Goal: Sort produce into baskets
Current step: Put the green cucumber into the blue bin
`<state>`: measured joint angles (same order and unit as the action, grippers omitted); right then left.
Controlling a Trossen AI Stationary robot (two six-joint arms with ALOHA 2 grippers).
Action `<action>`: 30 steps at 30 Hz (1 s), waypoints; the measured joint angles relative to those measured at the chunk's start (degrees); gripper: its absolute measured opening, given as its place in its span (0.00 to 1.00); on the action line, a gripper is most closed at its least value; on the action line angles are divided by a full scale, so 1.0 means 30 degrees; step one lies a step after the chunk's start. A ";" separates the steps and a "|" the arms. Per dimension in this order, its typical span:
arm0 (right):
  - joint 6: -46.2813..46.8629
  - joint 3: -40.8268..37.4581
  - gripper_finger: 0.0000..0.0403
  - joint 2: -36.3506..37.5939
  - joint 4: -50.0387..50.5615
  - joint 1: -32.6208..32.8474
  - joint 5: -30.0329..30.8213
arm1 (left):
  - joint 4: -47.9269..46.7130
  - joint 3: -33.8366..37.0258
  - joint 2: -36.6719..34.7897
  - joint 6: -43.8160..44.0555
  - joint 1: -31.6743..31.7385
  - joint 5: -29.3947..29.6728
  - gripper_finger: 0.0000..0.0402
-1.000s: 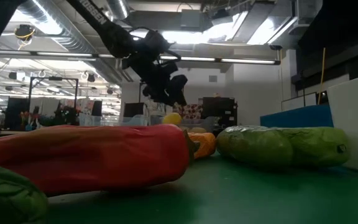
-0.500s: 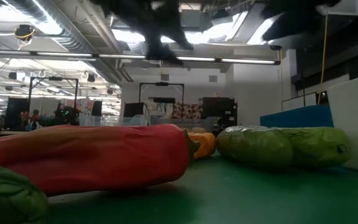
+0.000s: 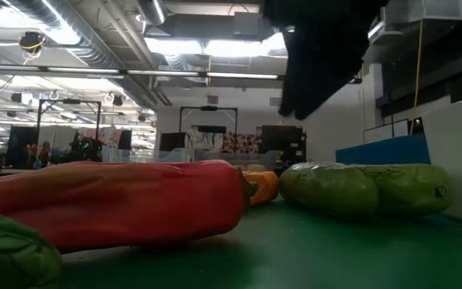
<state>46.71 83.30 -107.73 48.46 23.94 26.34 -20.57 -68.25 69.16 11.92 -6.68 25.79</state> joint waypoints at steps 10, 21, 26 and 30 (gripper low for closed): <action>0.2891 0.4303 0.72 -0.3451 0.4519 0.0154 -0.1776 | -0.0797 0.0029 -0.0254 -0.0007 -0.0409 0.0362 0.83; 0.6313 0.4212 0.72 -0.3450 0.4649 0.0139 -0.3235 | -0.1488 0.0051 -0.0196 0.0080 -0.0409 0.0362 0.83; 0.6502 0.4206 0.72 -0.3975 0.3734 0.0161 -0.4002 | -0.1488 0.0051 -0.0152 0.0100 -0.0409 0.0355 0.83; 0.6313 0.4206 0.72 -0.4780 0.3712 0.0146 -0.4671 | -0.1466 0.0051 -0.0152 0.0173 -0.0409 0.0355 0.83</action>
<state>65.65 95.92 -122.07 59.59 24.38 12.33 -24.97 -68.10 68.71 12.44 -7.90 26.85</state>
